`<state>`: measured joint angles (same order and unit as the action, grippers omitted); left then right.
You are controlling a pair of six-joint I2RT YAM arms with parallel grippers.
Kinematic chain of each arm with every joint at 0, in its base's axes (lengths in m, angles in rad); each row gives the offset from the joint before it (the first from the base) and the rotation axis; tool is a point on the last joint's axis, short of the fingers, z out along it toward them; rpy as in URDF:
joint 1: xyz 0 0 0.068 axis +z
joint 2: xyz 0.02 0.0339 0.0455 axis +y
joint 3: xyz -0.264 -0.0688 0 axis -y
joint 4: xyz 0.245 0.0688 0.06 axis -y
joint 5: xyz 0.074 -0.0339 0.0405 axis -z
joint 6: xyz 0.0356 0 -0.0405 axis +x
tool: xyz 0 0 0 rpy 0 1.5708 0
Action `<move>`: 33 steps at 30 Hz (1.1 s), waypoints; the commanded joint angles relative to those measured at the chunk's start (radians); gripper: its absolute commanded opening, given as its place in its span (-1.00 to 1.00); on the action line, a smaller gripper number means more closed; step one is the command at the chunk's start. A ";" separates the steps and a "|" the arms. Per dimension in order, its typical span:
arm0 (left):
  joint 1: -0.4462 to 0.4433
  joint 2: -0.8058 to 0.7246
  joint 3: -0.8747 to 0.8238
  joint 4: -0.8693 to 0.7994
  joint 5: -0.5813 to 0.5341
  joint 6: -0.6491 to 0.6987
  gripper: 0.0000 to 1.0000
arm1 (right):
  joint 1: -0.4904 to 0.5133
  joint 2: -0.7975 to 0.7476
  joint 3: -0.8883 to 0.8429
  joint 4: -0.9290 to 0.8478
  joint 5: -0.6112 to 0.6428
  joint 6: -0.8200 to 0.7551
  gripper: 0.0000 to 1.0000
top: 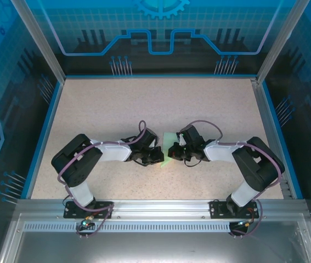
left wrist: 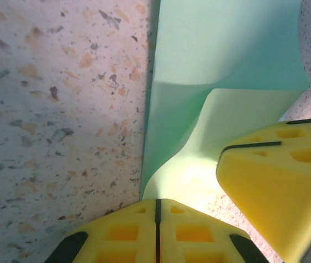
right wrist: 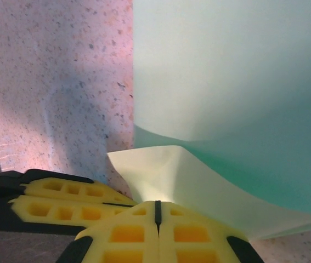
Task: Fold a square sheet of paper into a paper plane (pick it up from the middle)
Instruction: Third fold the triangle at the center of the table.
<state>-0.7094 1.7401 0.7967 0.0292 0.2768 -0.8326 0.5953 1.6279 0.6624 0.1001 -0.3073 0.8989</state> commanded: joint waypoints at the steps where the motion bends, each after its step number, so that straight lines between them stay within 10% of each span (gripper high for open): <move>1: -0.010 0.022 0.003 -0.107 -0.048 0.012 -0.81 | -0.012 0.032 -0.025 0.017 0.005 -0.022 -1.00; 33: -0.012 0.017 0.016 -0.143 -0.057 0.010 -0.83 | -0.193 -0.010 0.014 -0.098 0.013 -0.153 -1.00</move>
<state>-0.7162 1.7401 0.8116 0.0002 0.2596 -0.8326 0.4282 1.6428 0.6594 0.0643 -0.3408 0.7849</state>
